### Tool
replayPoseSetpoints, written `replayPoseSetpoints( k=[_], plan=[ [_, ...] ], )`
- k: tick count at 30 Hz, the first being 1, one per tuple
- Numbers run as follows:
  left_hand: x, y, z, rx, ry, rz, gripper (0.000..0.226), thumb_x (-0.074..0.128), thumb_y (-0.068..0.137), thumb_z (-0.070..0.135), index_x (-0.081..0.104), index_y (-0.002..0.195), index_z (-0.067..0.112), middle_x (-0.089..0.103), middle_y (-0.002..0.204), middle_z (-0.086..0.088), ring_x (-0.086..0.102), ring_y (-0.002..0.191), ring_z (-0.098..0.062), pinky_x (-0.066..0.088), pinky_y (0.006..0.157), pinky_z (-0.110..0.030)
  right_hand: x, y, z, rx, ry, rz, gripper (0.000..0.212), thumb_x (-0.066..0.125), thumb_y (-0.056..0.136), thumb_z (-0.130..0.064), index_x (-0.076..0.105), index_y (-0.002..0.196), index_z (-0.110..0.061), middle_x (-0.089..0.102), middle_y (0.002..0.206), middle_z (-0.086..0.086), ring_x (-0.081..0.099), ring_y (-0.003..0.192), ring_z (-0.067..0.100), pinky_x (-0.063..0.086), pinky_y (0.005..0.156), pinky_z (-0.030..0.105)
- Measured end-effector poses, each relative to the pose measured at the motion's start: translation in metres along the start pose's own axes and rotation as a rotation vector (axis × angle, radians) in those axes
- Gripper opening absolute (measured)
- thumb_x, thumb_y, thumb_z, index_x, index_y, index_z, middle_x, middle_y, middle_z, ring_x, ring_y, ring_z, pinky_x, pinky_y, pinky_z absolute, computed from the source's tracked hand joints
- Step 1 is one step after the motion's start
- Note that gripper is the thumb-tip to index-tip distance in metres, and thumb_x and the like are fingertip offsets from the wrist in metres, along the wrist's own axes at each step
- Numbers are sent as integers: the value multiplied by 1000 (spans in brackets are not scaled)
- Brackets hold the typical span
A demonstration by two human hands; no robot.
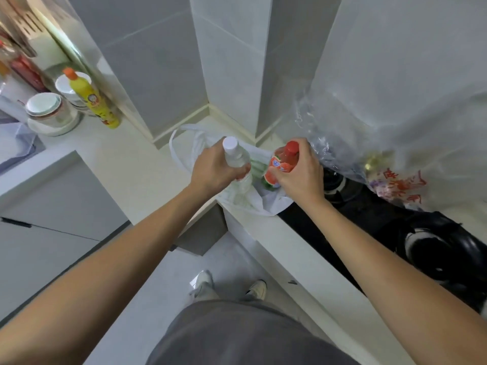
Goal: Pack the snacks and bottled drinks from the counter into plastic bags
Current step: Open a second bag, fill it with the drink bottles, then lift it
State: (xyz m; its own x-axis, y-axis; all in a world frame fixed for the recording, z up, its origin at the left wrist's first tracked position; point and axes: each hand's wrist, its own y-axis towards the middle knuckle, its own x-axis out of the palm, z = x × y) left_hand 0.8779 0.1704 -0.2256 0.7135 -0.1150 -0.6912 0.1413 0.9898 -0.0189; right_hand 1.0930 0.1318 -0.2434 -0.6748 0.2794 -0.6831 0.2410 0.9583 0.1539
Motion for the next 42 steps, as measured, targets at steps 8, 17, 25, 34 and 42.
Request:
replayPoseSetpoints(
  k=[8, 17, 25, 34, 42],
  plan=[
    [39, 62, -10, 61, 27, -130, 48, 77, 70, 55, 56, 103, 28, 68, 88, 7, 65, 81, -20, 57, 68, -42, 26, 33, 17, 103, -4, 23, 64, 88, 69, -21, 50, 120, -26, 57, 116, -10, 59, 101, 16, 53, 87, 43],
    [26, 99, -62, 89, 94, -213, 45, 80, 80, 43, 56, 112, 22, 70, 96, 3, 65, 85, -24, 54, 70, -39, 61, 69, 9, 163, -14, -27, 65, 89, 63, -18, 51, 115, -25, 54, 108, -10, 54, 95, 12, 48, 83, 33],
    [-18, 124, -113, 18, 152, -198, 49, 80, 81, 44, 55, 118, 25, 70, 102, 5, 66, 91, -23, 56, 76, -42, 105, 83, -17, 167, 71, -109, 60, 89, 66, -22, 52, 112, -30, 55, 113, -14, 58, 97, 7, 54, 84, 31],
    [-22, 146, -105, 55, 136, -194, 47, 79, 76, 49, 55, 108, 26, 69, 90, 6, 65, 84, -23, 56, 67, -39, 126, 101, -26, 162, 25, -64, 59, 90, 66, -24, 52, 110, -29, 59, 110, -13, 61, 96, 10, 57, 83, 38],
    [15, 133, -81, 33, 24, -265, 55, 80, 75, 53, 57, 114, 22, 68, 93, 5, 64, 84, -19, 52, 68, -35, 133, 117, -10, 175, 66, -94, 48, 87, 78, -29, 50, 108, -24, 61, 110, -7, 62, 96, 11, 56, 82, 37]
  ],
)
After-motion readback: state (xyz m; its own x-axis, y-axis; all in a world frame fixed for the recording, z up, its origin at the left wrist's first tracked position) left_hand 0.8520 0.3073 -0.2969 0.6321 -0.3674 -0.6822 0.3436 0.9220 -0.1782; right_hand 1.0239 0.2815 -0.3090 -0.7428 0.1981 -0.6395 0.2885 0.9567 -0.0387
